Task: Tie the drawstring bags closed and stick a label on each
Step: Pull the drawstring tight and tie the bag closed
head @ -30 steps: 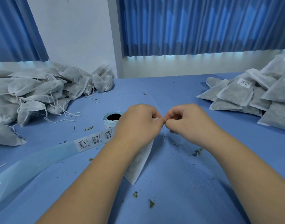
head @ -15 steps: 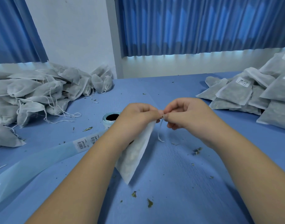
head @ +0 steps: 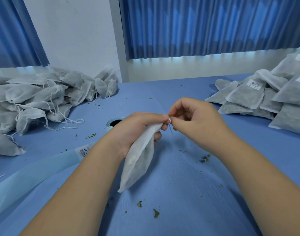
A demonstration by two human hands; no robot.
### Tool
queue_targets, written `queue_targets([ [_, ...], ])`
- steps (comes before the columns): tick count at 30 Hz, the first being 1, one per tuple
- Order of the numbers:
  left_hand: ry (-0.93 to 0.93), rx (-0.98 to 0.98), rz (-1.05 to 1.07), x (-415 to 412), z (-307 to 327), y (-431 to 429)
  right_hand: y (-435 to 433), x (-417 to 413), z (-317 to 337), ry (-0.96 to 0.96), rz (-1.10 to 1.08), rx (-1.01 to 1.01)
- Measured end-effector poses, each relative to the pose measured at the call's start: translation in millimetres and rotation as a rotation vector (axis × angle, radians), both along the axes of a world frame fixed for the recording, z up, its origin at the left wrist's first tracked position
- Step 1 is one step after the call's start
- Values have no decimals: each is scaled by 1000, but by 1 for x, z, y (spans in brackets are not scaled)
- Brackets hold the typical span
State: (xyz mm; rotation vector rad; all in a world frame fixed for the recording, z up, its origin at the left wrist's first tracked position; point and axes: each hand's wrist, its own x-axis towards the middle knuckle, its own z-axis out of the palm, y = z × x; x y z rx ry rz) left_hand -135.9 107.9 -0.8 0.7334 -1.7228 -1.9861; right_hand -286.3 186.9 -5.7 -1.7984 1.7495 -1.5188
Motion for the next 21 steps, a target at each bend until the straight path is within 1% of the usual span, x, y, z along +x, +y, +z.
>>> queue_targets([
  [3,-1,23,19,-1,0,0,0,0,-1,74,-21,-10],
  [7,9,4,100,-1,0,-3,3,0,0,108,-23,-15],
  [10,3,-52,142,-2,-1,-3,4,2,0,121,-15,12],
  [17,-56,-177,165,-2,-2,-1,5,-1,1,142,-104,112],
  [19,-63,-177,180,0,-2,-3,5,-2,4,93,-100,122],
  [21,-66,-180,211,1,-2,-4,6,-6,7,-46,-77,113],
])
